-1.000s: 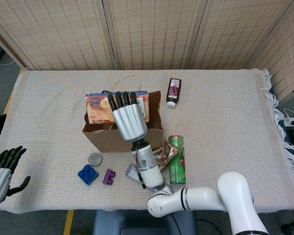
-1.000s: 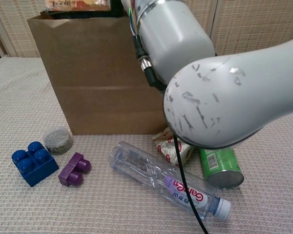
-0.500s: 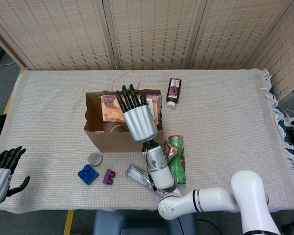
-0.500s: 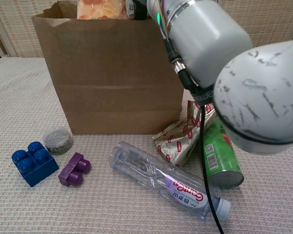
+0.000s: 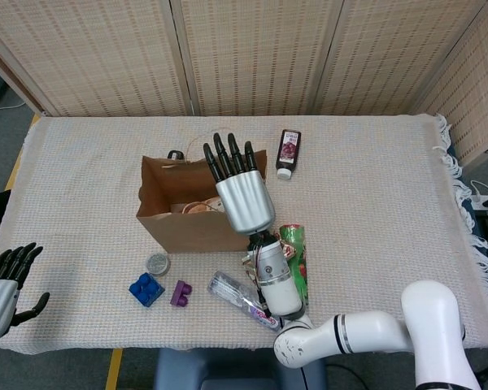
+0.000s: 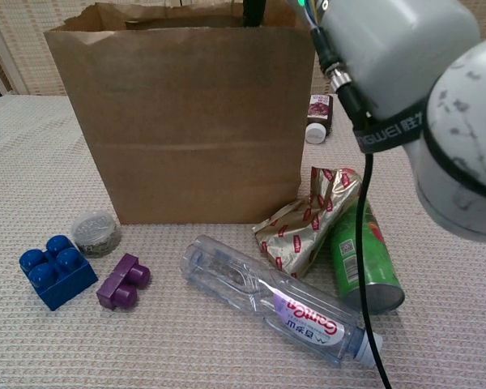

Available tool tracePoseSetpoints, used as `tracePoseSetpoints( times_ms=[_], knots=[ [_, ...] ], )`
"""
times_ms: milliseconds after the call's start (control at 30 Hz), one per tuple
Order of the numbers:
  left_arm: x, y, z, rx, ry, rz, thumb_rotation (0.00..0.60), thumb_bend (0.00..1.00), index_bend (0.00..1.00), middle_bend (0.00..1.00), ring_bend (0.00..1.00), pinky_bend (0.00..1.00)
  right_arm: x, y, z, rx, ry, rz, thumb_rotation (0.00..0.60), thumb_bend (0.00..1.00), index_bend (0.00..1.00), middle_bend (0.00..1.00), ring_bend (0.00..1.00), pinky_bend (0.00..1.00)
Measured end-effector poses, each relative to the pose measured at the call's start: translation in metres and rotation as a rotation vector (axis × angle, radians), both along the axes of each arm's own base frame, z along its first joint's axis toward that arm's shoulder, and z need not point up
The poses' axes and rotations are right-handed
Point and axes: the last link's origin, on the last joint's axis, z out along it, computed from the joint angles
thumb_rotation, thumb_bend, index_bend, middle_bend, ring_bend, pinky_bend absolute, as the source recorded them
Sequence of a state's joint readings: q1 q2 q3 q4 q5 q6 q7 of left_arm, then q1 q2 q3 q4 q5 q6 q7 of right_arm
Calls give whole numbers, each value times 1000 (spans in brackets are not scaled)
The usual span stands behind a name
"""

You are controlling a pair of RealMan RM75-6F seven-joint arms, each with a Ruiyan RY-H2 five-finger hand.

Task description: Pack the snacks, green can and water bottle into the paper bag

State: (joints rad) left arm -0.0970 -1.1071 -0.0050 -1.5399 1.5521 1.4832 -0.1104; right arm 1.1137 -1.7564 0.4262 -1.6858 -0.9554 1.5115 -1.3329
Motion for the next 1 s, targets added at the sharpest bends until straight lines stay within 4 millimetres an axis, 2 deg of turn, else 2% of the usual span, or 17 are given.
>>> tracePoseSetpoints(
  times_ms=[200,333,567,667,767,1000],
  knots=[
    [-1,0,0,0,-2,1,600,347,54,0,0,0,-5,3,17,-20,-14,0,600,0,0,0,0,177],
    [0,-1,0,1,-1,0,600,346,55,0,0,0,-23,2,40,-54,-2,-30,600,0,0,0,0,196],
    [0,0,0,4,11,2,600,347,55,0,0,0,-79,5,88,-55,-1,-90,600,0,0,0,0,242],
    [1,0,-1,7,16,3,600,347,55,0,0,0,-105,12,102,-18,12,-80,600,0,0,0,0,264],
    [1,0,-1,11,24,5,600,347,55,0,0,0,-129,24,106,34,52,-47,600,0,0,0,0,271],
    [2,0,-2,18,31,8,600,347,54,0,0,0,-184,52,93,187,257,40,600,0,0,0,0,290]
  ],
)
